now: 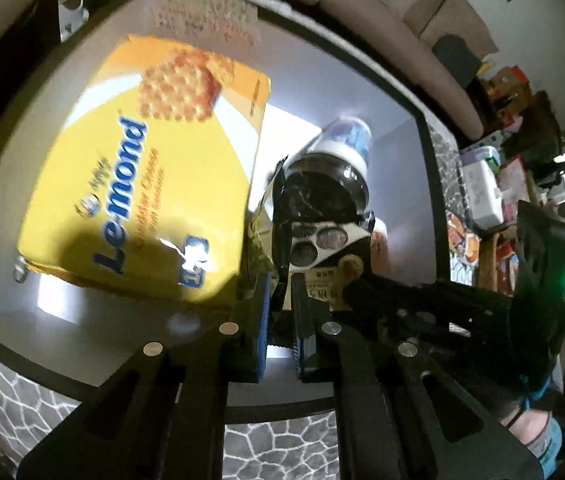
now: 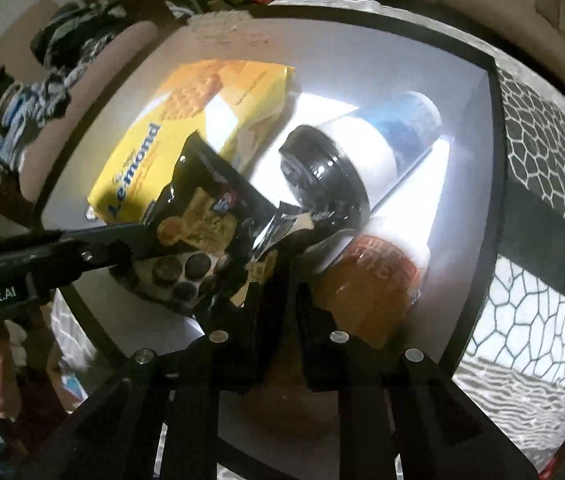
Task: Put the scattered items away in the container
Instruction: 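Lower the black sachets into the box and open the left tool, then move both tools back toward the orange snack cakes on the table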
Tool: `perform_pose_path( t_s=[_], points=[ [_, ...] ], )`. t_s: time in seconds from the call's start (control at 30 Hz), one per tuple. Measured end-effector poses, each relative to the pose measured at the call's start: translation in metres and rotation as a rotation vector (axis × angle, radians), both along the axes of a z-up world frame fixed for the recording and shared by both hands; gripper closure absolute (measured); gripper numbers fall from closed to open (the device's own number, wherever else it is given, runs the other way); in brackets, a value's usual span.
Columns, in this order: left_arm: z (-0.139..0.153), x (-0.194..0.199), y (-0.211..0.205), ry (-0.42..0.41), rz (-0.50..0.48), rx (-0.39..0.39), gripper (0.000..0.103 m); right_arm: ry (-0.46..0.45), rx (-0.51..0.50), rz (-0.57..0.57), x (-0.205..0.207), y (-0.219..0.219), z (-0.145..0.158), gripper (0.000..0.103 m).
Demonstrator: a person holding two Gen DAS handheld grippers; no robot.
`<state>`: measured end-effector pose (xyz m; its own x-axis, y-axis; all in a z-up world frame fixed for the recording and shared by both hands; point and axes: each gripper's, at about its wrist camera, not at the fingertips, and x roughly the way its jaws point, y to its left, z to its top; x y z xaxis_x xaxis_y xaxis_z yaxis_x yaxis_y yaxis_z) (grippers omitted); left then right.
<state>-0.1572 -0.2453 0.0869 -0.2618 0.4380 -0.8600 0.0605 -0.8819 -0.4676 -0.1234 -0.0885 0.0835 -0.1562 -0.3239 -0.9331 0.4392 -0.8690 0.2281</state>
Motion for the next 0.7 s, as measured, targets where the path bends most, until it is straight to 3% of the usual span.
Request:
perform_pose_path(
  t_s=[0.2, 0.3, 0.53, 0.7],
  points=[
    [-0.005, 0.001, 0.017, -0.037, -0.025, 0.055, 0.093, -0.03, -0.087, -0.039, 0.0, 0.0, -0.001, 0.087],
    [0.006, 0.005, 0.01, -0.008, -0.005, 0.005, 0.093, 0.016, -0.062, -0.077, 0.0, 0.021, 0.014, 0.088],
    [0.028, 0.013, -0.007, 0.02, 0.047, 0.004, 0.093, 0.083, -0.082, -0.097, 0.01, 0.059, 0.051, 0.086],
    [0.052, 0.021, 0.019, 0.073, 0.001, 0.002, 0.081, 0.115, -0.098, -0.123, 0.021, 0.097, 0.067, 0.082]
  ],
)
